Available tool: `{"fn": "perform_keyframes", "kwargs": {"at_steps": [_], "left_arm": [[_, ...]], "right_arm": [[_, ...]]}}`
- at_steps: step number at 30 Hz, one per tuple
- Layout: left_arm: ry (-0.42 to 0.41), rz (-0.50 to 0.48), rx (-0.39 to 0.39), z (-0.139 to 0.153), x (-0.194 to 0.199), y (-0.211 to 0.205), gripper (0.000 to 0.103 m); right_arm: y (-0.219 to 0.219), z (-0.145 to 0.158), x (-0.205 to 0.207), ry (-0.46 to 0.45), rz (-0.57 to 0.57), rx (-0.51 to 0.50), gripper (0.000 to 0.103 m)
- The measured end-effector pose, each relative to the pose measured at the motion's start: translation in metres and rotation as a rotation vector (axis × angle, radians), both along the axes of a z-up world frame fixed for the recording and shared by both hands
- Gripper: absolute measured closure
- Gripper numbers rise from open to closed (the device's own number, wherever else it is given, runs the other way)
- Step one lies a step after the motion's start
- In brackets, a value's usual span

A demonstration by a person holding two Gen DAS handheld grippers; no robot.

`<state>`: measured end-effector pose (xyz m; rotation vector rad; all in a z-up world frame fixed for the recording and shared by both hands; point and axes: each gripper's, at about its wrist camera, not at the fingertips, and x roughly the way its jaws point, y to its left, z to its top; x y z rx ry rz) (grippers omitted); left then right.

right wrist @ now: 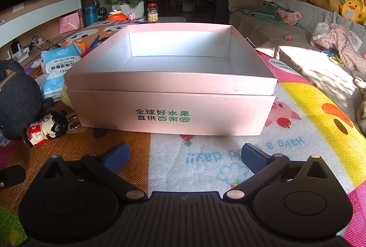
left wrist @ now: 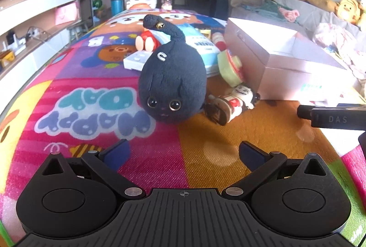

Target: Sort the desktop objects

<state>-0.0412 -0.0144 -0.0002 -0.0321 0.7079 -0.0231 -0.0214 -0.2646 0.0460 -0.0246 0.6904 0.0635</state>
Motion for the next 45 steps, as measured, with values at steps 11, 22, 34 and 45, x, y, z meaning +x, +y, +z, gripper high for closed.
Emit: {"fn": "perform_keyframes", "kwargs": {"at_steps": [11, 22, 34, 45], "left_arm": [[0.004, 0.036, 0.044, 0.0, -0.012, -0.009, 0.0], [0.012, 0.037, 0.039, 0.0, 0.021, -0.005, 0.0], [0.004, 0.045, 0.05, -0.001, 0.023, -0.003, 0.0], [0.024, 0.009, 0.042, 0.001, 0.025, 0.002, 0.0]], "right_arm": [[0.0, 0.001, 0.005, 0.005, 0.04, 0.017, 0.0], [0.004, 0.003, 0.008, 0.005, 0.043, 0.013, 0.0], [0.003, 0.003, 0.01, 0.005, 0.044, 0.014, 0.0], [0.005, 0.006, 0.004, 0.065, 0.037, 0.026, 0.0]]}}
